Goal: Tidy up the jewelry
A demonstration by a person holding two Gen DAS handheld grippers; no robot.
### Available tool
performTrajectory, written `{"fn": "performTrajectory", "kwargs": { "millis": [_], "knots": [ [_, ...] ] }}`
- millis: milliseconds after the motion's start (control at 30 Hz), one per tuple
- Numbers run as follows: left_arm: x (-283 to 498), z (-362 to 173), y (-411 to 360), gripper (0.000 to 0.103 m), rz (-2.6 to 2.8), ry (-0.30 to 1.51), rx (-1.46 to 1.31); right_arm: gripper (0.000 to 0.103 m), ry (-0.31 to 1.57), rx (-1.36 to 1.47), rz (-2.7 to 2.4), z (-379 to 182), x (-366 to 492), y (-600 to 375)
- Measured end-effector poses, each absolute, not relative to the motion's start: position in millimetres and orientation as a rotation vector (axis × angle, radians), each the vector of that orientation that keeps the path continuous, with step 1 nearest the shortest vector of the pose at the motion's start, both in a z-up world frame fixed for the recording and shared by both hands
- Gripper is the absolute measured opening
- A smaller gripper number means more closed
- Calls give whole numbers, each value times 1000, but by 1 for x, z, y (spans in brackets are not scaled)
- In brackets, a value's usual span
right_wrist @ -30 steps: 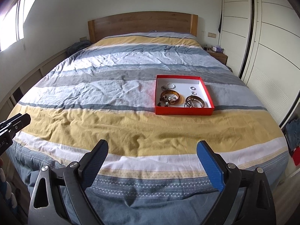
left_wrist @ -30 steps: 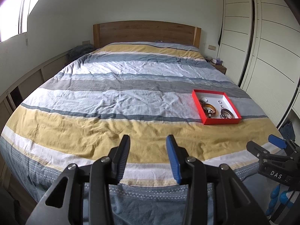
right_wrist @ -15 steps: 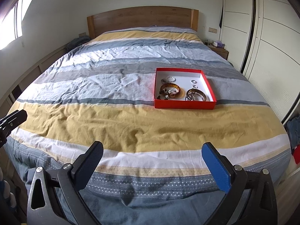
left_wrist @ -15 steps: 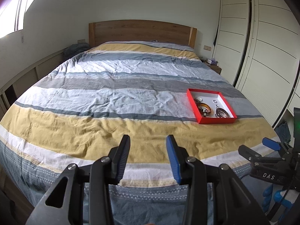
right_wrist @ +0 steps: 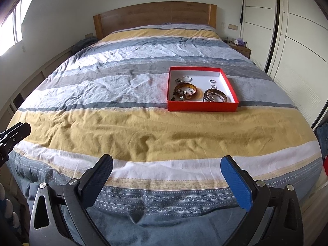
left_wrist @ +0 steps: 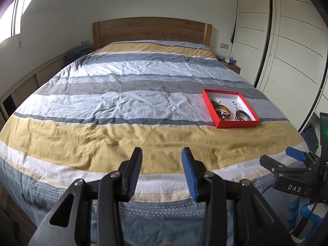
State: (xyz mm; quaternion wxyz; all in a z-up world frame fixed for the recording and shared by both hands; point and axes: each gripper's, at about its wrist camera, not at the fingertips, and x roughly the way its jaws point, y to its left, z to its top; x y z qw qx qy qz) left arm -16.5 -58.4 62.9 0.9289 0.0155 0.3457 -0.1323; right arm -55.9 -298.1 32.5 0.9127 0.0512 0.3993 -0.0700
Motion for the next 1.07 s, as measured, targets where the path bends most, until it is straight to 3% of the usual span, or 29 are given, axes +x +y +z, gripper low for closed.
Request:
{"fn": "performTrajectory", "kwargs": {
  "millis": [1067],
  "knots": [
    [-15, 54, -61, 38, -288, 733, 18, 103, 814, 103, -165, 35, -57, -304]
  ]
}}
